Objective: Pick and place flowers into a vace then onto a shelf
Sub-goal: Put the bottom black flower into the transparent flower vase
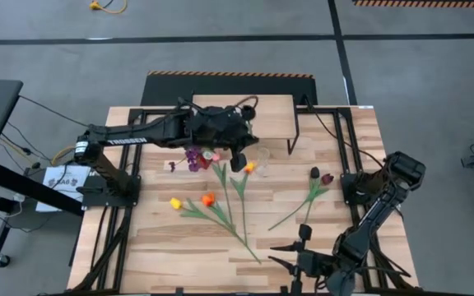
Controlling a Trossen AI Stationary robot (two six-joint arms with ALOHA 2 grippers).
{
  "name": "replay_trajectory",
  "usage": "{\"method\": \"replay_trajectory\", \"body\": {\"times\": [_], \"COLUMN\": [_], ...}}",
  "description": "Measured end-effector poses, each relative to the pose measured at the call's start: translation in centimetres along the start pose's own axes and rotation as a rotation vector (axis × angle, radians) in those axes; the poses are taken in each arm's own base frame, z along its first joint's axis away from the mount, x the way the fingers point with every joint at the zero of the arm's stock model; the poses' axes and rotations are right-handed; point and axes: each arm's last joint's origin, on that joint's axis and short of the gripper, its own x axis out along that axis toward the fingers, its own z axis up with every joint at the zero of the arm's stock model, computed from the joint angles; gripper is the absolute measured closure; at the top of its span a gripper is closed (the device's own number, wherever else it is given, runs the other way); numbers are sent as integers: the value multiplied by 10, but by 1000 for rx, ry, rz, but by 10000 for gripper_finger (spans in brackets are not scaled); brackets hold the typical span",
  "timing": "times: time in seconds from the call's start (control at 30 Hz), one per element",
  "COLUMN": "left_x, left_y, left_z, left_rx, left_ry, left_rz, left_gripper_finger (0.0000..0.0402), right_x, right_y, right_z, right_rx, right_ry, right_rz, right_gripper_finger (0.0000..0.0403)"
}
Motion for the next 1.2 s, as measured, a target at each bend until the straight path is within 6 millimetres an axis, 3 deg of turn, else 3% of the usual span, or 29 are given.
{"method": "replay_trajectory", "body": {"times": [0.17, 0.4, 0.6, 0.9, 1.2], "left_x": [10, 10, 2, -11, -18], "left_y": [-19, -47, -74, -112, -128], "left_z": [-8, -19, -26, -32, -34], "left_rx": [44, 140, 251, 349, 372], "left_ry": [49, 119, 144, 133, 112], "left_rz": [-123, -338, -467, -603, -623], "left_gripper_finger": [401, 401, 401, 401, 401], "right_x": [7, 10, 10, 28, 55], "right_y": [-7, -13, -30, -55, -72], "right_z": [7, 47, 78, 95, 96], "right_rx": [-64, -219, -172, -174, -189], "right_ry": [-34, -62, -80, -92, -83], "right_rz": [-132, -293, -320, -140, -31], "right_gripper_finger": [310, 310, 310, 301, 227]}}
